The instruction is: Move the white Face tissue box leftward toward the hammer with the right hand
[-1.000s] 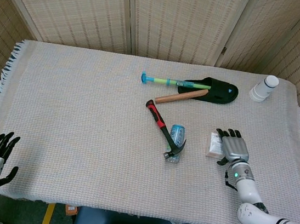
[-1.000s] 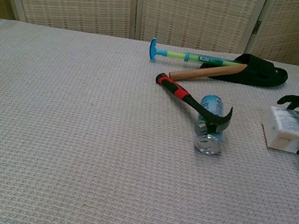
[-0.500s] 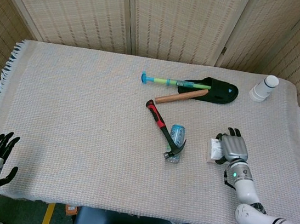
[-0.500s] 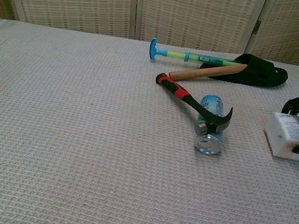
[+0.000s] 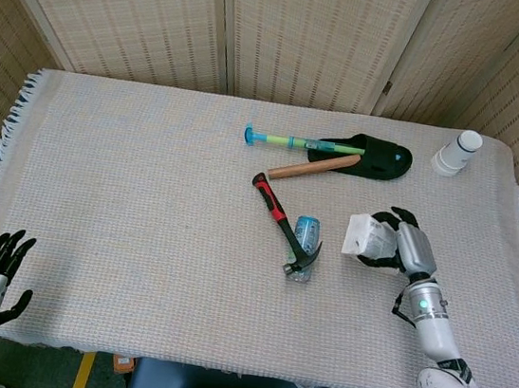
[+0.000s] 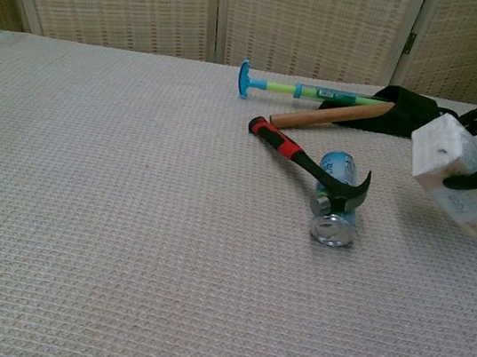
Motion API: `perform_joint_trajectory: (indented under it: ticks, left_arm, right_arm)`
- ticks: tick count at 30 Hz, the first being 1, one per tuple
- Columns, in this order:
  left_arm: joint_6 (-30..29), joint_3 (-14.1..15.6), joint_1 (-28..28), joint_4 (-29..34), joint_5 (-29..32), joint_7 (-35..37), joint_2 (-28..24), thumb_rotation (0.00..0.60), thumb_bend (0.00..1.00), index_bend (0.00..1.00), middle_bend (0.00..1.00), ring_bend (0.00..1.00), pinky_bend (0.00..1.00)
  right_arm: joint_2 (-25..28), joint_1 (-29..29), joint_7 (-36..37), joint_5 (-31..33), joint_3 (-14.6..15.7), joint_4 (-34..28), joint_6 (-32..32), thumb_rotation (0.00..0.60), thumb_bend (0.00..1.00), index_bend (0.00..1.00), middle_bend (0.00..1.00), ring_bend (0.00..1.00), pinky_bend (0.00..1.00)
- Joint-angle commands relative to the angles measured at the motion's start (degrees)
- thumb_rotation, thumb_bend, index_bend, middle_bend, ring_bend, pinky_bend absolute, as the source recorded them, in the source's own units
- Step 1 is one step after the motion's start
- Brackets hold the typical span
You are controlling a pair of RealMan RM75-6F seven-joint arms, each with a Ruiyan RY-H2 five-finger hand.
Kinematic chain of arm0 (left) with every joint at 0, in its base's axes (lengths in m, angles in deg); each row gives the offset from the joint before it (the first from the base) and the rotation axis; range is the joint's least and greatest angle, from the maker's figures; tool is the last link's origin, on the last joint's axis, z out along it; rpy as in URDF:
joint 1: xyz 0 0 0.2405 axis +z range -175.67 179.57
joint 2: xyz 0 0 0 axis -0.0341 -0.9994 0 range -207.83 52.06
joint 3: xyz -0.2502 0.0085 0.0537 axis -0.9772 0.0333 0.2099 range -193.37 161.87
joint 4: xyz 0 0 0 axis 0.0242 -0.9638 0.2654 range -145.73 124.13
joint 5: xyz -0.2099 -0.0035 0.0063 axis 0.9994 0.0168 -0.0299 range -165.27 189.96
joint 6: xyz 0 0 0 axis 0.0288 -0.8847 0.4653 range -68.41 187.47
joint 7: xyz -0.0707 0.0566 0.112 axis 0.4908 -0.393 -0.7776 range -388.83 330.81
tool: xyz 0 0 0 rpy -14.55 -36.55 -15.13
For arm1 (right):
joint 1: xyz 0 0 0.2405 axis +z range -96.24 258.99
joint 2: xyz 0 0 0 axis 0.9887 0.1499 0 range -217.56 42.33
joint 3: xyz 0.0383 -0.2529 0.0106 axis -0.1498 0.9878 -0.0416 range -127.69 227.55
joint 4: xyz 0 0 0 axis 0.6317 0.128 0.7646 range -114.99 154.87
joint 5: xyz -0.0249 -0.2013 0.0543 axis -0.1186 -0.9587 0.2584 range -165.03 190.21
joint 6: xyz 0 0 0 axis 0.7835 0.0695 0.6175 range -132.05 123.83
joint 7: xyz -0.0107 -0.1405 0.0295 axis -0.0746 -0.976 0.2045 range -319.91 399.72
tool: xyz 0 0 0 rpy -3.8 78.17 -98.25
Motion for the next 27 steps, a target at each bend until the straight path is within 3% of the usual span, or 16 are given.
perform_joint_trajectory:
  ticks: [1, 6, 13, 18, 27]
  left_arm:
    - [0.12, -0.08, -0.05, -0.05, 0.16, -0.14, 0.09, 0.6, 0.34, 0.1, 0.0, 0.0, 0.15]
    - [0.58, -0.25, -0.19, -0.2, 0.75, -0.26, 0.21, 0.6, 0.34, 0.1, 0.0, 0.0, 0.15]
    - [0.97, -0.63, -0.36, -0.49, 1.69, -0.21, 0.27, 0.6, 0.34, 0.1, 0.0, 0.0, 0.15]
    - [1.66, -0.98, -0.64, -0.85, 2.83, -0.18, 0.4, 0.6, 0.34, 0.1, 0.0, 0.0, 0.15]
    - [2.43, -1.29, -1.02, -1.25, 4.02, -0.68, 0.79, 0.6, 0.34, 0.1, 0.0, 0.0, 0.15]
  right_arm:
    - [-8.56, -6.19, 53.5, -25.5, 2.07, 28.52, 12.28, 0.6, 0.04, 0.43, 0.43, 0.23, 0.0]
    - [-14.24, -5.01, 67.39, -28.58, 4.98, 43.42, 14.23, 0.6, 0.06, 0.43, 0.44, 0.23, 0.0]
    - [-20.26, -3.79, 80.6, -29.47, 7.3, 56.45, 13.3, 0.6, 0.07, 0.43, 0.44, 0.24, 0.0]
    - [-23.24, -3.25, 84.23, -29.9, 8.88, 62.19, 11.34, 0.6, 0.08, 0.43, 0.44, 0.24, 0.0]
    - [-24.59, -3.22, 89.73, -30.11, 10.54, 66.25, 9.94, 0.6, 0.1, 0.43, 0.44, 0.24, 0.0]
